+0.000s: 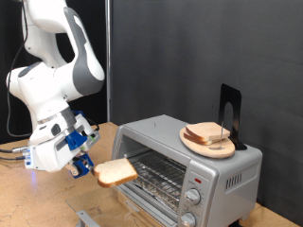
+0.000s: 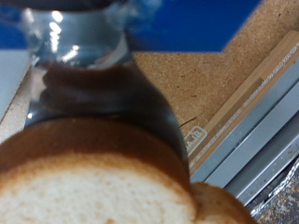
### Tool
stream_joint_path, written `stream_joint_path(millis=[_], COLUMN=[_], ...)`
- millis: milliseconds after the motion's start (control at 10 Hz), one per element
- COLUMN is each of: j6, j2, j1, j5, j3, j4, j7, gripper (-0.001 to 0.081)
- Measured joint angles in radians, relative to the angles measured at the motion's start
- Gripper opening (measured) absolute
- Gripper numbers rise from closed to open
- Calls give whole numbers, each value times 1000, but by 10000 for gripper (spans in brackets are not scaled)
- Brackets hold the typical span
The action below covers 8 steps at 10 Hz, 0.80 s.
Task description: Make a piece of toast with the oven
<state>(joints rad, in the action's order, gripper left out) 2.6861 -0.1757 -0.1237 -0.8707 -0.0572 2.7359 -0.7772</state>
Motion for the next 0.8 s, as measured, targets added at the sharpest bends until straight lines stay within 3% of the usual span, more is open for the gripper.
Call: stream_joint_path(millis=[300, 400, 600, 800], j6=[2, 1, -35, -37], j2=[0, 3, 34, 87], j1=[2, 2, -7, -7], j5=[67, 141, 374, 472], j3=[11, 23, 47, 59], j4=[-6, -16, -56, -93], j7=[-105, -102, -35, -11], gripper=[400, 400, 400, 400])
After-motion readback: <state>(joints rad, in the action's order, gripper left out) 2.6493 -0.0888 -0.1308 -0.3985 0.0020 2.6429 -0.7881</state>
